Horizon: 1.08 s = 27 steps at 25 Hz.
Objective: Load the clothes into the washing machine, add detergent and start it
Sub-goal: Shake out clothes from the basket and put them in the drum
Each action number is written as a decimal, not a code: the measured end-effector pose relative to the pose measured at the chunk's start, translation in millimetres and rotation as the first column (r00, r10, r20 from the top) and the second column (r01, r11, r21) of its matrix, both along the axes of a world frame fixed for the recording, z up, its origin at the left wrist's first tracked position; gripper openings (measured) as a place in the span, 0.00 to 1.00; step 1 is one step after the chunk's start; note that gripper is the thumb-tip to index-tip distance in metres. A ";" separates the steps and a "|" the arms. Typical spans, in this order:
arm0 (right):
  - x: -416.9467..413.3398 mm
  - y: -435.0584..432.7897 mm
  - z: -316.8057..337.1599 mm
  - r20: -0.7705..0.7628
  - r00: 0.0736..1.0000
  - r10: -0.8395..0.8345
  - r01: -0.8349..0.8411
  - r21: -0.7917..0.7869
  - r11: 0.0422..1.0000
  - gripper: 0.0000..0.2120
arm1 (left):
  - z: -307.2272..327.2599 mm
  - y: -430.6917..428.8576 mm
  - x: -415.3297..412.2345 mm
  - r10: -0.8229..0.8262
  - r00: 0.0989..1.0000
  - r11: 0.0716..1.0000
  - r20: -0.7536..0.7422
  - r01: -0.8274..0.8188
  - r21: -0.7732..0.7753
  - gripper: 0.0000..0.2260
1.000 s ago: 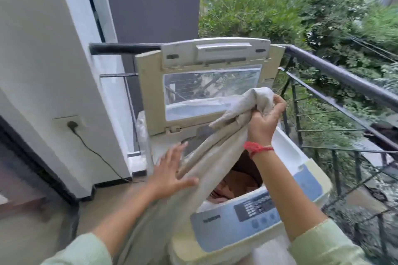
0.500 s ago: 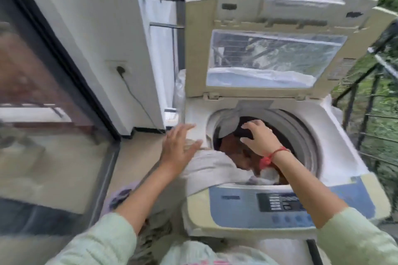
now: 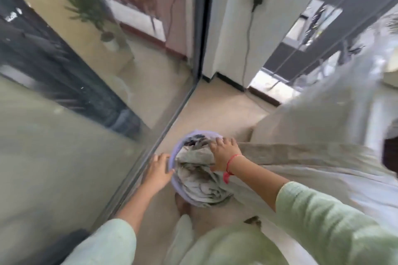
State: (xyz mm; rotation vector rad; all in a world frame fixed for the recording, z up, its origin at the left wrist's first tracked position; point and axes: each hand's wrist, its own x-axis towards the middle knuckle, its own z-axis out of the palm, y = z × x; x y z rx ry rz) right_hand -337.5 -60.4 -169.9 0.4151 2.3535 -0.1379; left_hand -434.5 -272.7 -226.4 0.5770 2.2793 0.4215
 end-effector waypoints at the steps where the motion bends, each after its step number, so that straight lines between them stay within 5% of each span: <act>1: -14.8 -8.6 -33.2 0.071 0.997 0.017 -0.018 0.024 1.000 0.47 | -22.4 -10.1 -5.4 -0.003 1.000 1.000 0.006 0.003 -0.027 0.24; 4: -33.0 -17.1 -124.6 0.284 0.957 -0.062 0.034 0.102 0.994 0.49 | -86.9 -23.1 -9.3 -0.103 0.994 0.985 -0.021 0.099 -0.144 0.32; 8: 9.4 -12.6 -174.7 0.363 0.872 -0.328 0.312 0.102 0.944 0.24 | -150.3 -21.2 -7.6 -0.162 0.983 0.953 0.088 0.179 -0.246 0.47; 14: 11.3 38.8 -10.7 -0.002 0.905 -0.426 0.423 0.126 0.897 0.16 | -149.5 11.1 -17.7 -0.181 0.969 0.961 0.168 0.210 -0.179 0.50; 18: 27.8 34.1 106.6 -0.462 0.778 -0.426 0.523 0.099 0.847 0.18 | -143.8 19.9 -18.2 -0.204 0.931 0.969 0.302 0.237 -0.077 0.52; 23: 57.5 22.8 82.5 -0.139 0.879 -0.455 0.470 0.109 0.876 0.20 | -120.9 29.2 -6.5 -0.079 0.957 0.996 0.278 0.086 -0.014 0.37; 25: 59.4 32.3 79.6 -0.161 0.890 -0.427 0.444 0.094 0.891 0.21 | -101.5 36.0 -3.0 -0.046 0.951 0.997 0.304 0.023 0.079 0.32; 27: 53.6 30.5 85.6 -0.231 0.913 -0.337 0.364 0.082 0.928 0.24 | -66.2 49.3 6.5 -0.084 0.920 0.970 0.384 -0.012 0.242 0.37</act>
